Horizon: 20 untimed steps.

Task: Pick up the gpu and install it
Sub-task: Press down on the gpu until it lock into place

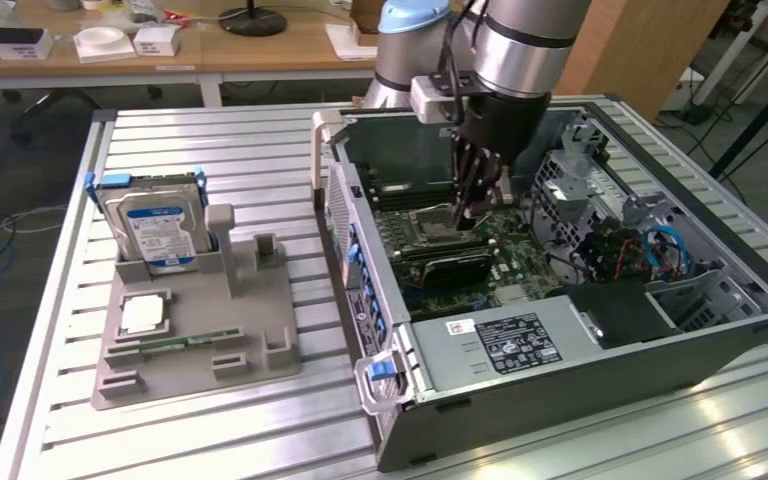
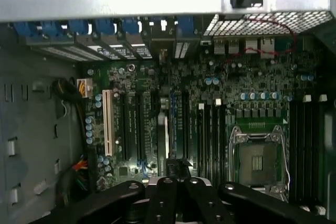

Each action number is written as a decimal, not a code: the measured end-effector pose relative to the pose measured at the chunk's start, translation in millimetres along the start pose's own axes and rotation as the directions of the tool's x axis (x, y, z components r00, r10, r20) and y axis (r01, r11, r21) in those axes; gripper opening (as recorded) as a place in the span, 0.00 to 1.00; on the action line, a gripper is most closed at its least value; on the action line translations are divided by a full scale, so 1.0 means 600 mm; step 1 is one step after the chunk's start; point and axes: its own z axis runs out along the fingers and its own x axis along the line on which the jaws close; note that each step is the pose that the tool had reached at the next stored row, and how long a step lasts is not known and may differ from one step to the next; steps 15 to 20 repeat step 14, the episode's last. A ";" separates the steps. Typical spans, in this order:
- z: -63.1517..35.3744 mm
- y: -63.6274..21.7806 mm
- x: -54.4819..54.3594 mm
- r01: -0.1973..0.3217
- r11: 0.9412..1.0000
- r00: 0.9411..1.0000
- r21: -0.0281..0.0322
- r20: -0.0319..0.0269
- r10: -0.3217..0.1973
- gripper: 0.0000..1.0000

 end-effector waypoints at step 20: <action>0.000 -0.029 -0.002 0.000 1.000 1.000 0.000 0.000 0.000 0.11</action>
